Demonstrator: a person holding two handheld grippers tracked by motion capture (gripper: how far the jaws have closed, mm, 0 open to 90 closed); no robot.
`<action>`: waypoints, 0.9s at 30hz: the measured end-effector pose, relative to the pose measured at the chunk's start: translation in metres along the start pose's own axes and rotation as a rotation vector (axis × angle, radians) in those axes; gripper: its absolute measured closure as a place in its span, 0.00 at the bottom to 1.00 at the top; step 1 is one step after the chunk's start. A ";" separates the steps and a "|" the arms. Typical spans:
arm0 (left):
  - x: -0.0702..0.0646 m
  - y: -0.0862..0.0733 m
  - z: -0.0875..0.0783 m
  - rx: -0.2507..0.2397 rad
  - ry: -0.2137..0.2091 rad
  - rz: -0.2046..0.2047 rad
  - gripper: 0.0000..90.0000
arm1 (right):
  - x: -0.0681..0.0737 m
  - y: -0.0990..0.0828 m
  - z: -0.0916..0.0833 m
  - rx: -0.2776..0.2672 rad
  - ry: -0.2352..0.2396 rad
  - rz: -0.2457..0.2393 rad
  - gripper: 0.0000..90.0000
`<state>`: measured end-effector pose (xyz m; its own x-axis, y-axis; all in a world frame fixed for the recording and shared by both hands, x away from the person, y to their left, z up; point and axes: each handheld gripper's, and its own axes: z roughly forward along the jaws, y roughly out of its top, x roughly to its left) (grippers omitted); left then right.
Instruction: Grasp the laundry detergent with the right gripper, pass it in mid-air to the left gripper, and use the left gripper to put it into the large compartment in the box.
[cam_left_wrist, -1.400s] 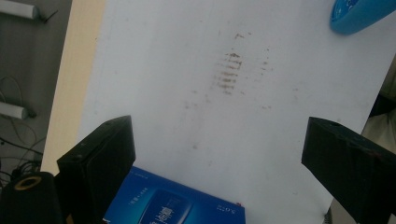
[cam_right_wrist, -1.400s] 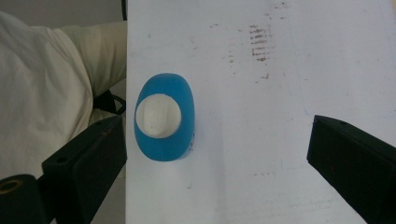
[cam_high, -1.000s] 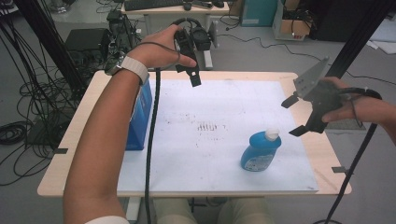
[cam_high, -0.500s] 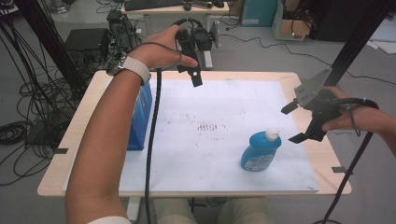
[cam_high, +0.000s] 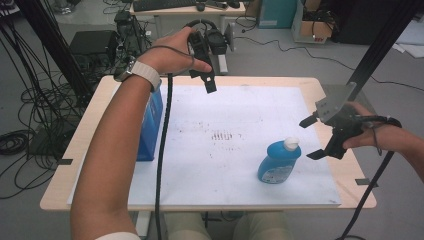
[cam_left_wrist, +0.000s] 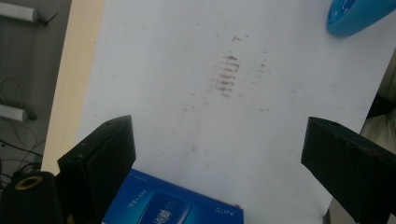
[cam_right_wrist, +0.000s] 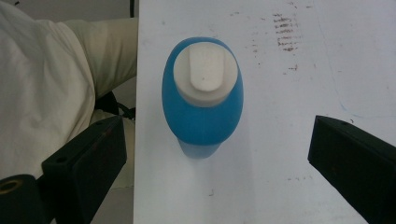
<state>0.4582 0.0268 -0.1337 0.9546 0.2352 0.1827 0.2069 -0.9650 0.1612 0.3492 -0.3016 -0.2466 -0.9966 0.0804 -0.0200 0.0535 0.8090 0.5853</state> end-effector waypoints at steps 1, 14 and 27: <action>0.000 -0.001 0.001 -0.018 0.003 -0.003 0.11 | 0.001 -0.001 0.001 -0.004 0.000 0.002 0.04; 0.000 -0.001 0.000 -0.008 0.003 -0.006 0.11 | 0.005 -0.012 0.008 -0.028 -0.009 0.006 0.04; 0.000 -0.005 0.005 -0.001 -0.005 -0.016 0.11 | 0.004 -0.028 0.017 0.002 -0.012 0.022 0.05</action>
<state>0.4579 0.0313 -0.1397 0.9524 0.2495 0.1753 0.2214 -0.9611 0.1653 0.3452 -0.3138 -0.2766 -0.9943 0.1049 -0.0173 0.0751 0.8081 0.5842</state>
